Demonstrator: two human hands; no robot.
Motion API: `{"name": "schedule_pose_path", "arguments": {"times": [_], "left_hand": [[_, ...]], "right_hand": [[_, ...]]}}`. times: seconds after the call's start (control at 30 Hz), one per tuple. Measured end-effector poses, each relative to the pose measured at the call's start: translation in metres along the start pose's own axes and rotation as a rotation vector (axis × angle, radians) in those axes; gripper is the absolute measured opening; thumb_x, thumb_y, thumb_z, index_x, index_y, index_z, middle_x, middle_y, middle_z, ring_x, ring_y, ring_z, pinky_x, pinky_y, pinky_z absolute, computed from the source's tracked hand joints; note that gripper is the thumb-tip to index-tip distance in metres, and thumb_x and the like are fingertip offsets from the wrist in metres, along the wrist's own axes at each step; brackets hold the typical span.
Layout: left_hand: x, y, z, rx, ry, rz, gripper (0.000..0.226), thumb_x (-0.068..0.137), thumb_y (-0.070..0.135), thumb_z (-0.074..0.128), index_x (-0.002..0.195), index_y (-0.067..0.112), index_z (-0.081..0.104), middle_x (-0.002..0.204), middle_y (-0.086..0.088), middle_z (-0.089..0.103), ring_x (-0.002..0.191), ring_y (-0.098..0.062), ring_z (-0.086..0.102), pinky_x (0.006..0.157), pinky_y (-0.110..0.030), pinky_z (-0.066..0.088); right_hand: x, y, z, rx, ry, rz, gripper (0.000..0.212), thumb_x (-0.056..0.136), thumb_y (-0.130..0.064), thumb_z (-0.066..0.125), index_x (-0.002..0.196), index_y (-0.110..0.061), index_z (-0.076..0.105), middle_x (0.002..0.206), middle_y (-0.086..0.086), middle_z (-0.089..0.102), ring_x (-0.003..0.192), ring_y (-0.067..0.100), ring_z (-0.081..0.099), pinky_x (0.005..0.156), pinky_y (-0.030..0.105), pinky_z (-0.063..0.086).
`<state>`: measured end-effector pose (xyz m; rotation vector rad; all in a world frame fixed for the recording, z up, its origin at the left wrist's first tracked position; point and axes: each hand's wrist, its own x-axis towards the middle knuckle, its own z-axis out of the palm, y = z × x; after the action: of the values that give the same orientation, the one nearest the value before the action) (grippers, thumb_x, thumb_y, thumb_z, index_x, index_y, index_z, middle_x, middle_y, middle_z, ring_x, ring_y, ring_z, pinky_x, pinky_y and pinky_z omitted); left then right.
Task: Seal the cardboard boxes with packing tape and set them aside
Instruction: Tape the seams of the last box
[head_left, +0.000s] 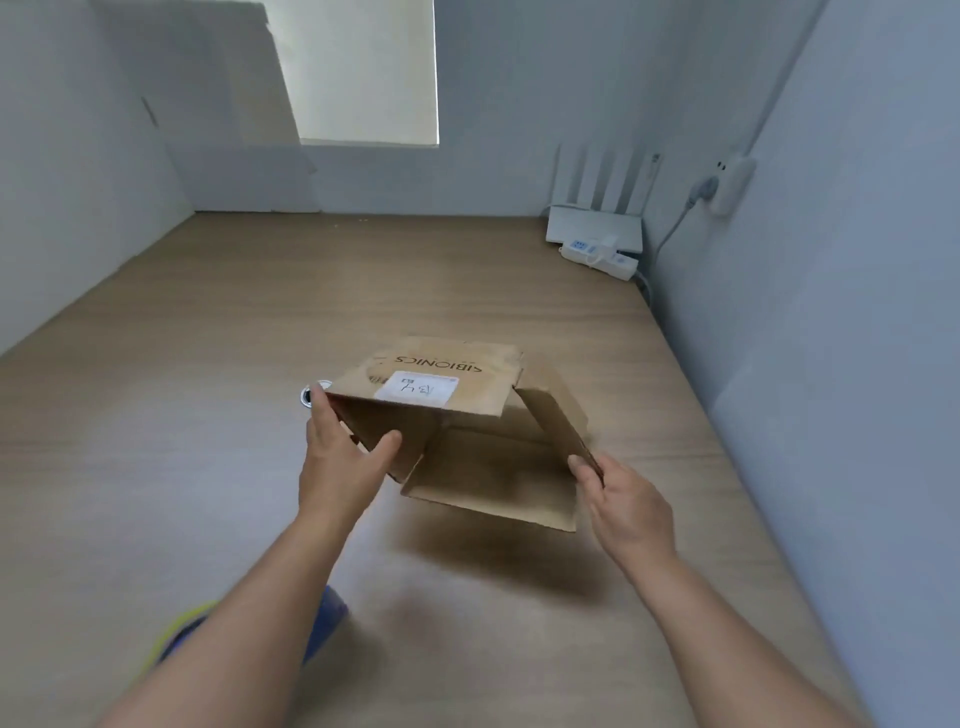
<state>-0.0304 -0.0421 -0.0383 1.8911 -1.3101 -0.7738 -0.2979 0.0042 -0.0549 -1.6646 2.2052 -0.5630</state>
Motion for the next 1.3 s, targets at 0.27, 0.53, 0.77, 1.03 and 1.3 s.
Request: {"name": "schedule_pose_path", "arguments": {"times": [0.27, 0.53, 0.77, 1.03, 1.3], "left_hand": [[-0.081, 0.044, 0.01, 0.097, 0.002, -0.119, 0.069, 0.087, 0.028, 0.057, 0.145, 0.018, 0.021, 0.121, -0.01, 0.056, 0.108, -0.033, 0.055, 0.087, -0.044, 0.05], [-0.165, 0.083, -0.028, 0.236, -0.098, 0.185, 0.029, 0.081, 0.012, 0.047, 0.098, 0.031, 0.058, 0.083, -0.007, 0.062, 0.069, -0.024, 0.055, 0.065, -0.04, 0.051], [-0.179, 0.058, -0.029, 0.501, -0.232, 0.21, 0.044, 0.083, 0.021, 0.052, 0.125, 0.031, 0.053, 0.094, -0.005, 0.062, 0.082, -0.022, 0.06, 0.062, -0.029, 0.042], [-0.172, 0.018, -0.07, 0.047, -0.747, 0.035, 0.095, 0.047, 0.094, 0.054, 0.127, 0.044, 0.054, 0.129, 0.022, 0.056, 0.123, 0.0, 0.048, 0.11, -0.03, 0.033], [-0.158, -0.01, -0.054, 0.06, -0.366, 0.156, 0.067, 0.074, 0.037, 0.079, 0.132, 0.029, 0.047, 0.119, 0.004, 0.059, 0.111, -0.017, 0.057, 0.094, -0.034, 0.047]], "right_hand": [[-0.046, 0.014, -0.082, 0.636, -0.054, -0.036, 0.05, 0.097, -0.043, 0.047, 0.081, 0.001, 0.063, 0.079, 0.02, 0.067, 0.07, 0.027, 0.068, 0.071, 0.047, 0.056], [-0.082, 0.037, -0.14, 0.137, 0.178, -0.096, 0.022, 0.099, -0.025, 0.042, 0.081, -0.013, 0.04, 0.071, 0.0, 0.045, 0.075, 0.024, 0.05, 0.057, 0.032, 0.033], [-0.121, 0.019, -0.103, 0.195, -0.105, -0.196, 0.037, 0.096, -0.053, 0.037, 0.114, -0.026, 0.055, 0.103, -0.009, 0.056, 0.092, 0.009, 0.052, 0.077, 0.028, 0.047], [-0.123, 0.007, -0.095, 0.27, -0.464, -0.208, 0.062, 0.065, -0.095, 0.021, 0.077, -0.047, 0.058, 0.097, -0.02, 0.058, 0.101, 0.01, 0.052, 0.096, 0.033, 0.041], [-0.116, 0.004, -0.089, 0.098, -0.455, -0.194, 0.092, 0.077, -0.041, 0.074, 0.15, -0.03, 0.02, 0.143, -0.006, 0.038, 0.126, 0.012, 0.041, 0.105, 0.036, 0.041]]}}
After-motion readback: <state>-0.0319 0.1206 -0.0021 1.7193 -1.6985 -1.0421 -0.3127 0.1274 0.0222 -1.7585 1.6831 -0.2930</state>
